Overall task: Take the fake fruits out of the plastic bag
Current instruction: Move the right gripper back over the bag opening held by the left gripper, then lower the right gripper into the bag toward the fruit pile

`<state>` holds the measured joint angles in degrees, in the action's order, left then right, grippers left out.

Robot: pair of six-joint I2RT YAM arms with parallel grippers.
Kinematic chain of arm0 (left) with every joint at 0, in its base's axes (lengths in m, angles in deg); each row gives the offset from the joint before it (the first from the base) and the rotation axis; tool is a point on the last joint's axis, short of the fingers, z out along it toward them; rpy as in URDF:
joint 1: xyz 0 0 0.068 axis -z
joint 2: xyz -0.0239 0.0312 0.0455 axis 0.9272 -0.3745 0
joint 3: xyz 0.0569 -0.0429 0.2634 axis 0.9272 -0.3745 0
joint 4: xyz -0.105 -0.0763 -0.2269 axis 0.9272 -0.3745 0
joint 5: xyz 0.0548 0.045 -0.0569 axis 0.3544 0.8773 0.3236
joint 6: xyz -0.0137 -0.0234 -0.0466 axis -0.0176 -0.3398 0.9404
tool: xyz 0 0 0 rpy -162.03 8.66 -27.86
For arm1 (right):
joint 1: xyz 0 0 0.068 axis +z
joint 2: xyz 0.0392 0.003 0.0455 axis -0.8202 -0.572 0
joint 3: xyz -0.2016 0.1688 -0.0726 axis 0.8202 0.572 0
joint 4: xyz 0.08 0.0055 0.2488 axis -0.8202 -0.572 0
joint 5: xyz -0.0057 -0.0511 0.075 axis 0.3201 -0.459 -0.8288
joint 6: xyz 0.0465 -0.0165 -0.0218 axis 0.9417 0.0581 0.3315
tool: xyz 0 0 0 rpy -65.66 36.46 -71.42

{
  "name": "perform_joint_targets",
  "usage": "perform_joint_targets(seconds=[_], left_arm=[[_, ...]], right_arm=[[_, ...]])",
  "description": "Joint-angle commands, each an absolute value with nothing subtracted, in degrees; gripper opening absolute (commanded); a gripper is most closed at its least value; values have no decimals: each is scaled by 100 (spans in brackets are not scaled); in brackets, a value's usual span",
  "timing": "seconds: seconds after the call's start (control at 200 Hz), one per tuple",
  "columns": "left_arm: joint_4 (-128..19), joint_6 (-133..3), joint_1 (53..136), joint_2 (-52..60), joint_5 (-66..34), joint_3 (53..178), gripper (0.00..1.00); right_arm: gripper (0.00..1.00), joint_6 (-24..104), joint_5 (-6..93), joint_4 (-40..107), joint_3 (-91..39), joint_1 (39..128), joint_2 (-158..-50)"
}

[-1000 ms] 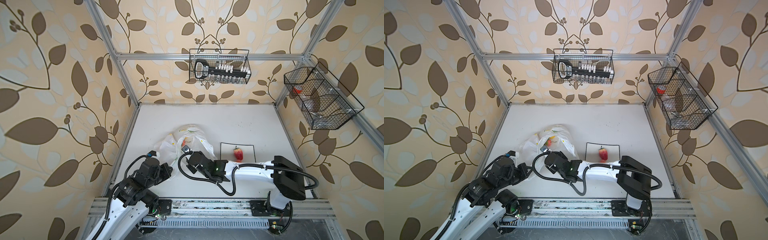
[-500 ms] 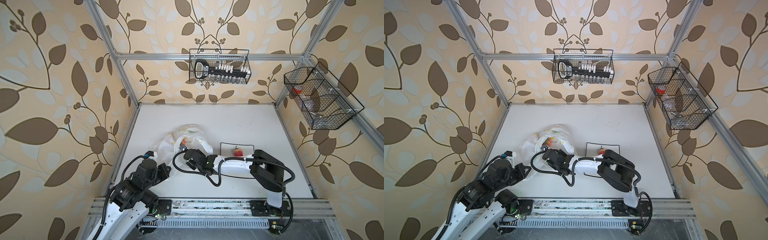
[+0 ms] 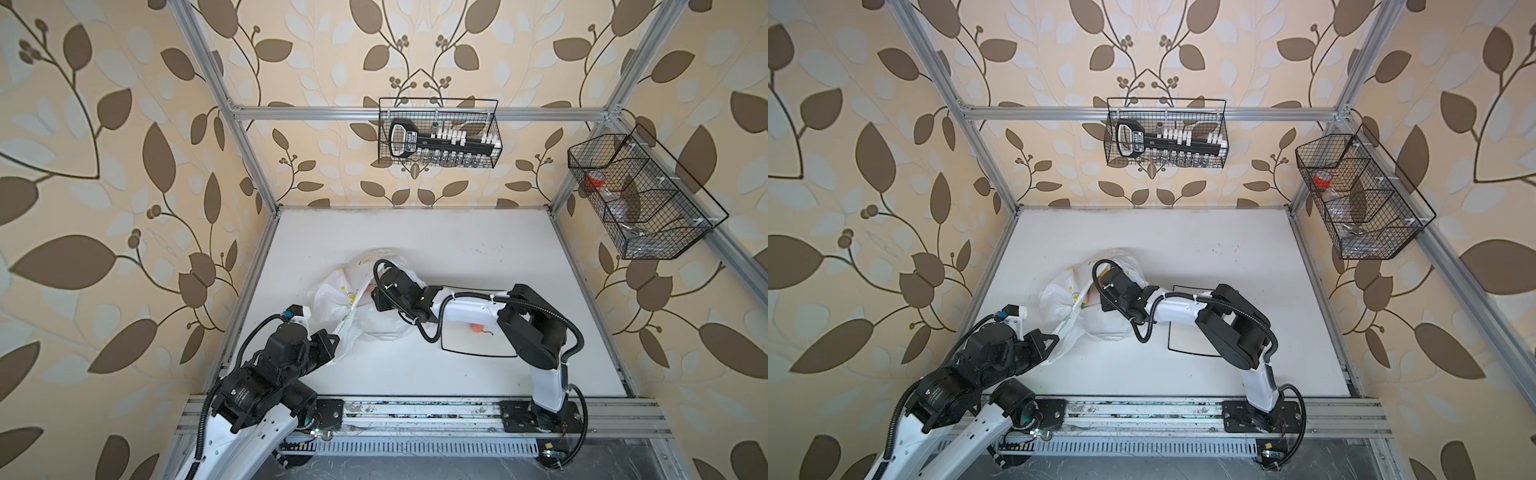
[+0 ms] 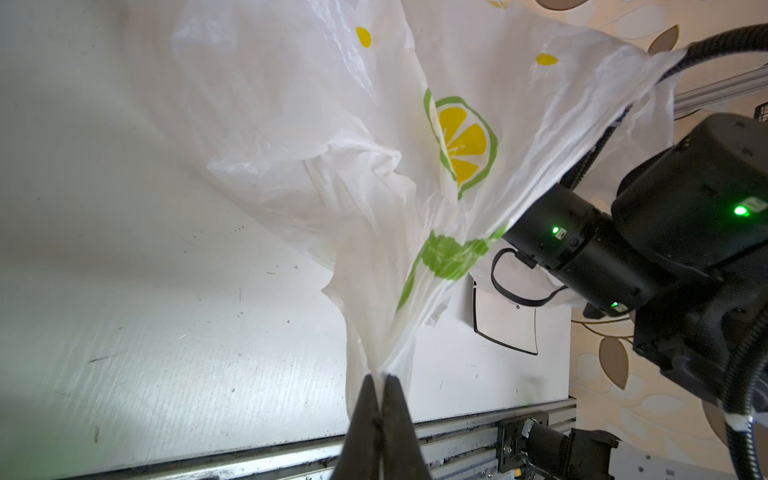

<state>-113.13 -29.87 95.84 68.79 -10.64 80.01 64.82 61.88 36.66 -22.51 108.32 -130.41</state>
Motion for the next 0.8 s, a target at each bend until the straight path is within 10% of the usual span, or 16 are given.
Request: perform_joint_targets(seconds=[0.0,0.795], left_arm=[[-11413,-2923,9639,6739,-1176,8092,0],[-11257,-3077,9639,6449,-1723,8102,0]], right_arm=[[44,7936,5683,4325,-2212,10791,-13300],[46,10473,6439,5939,-2704,10574,-14457]])
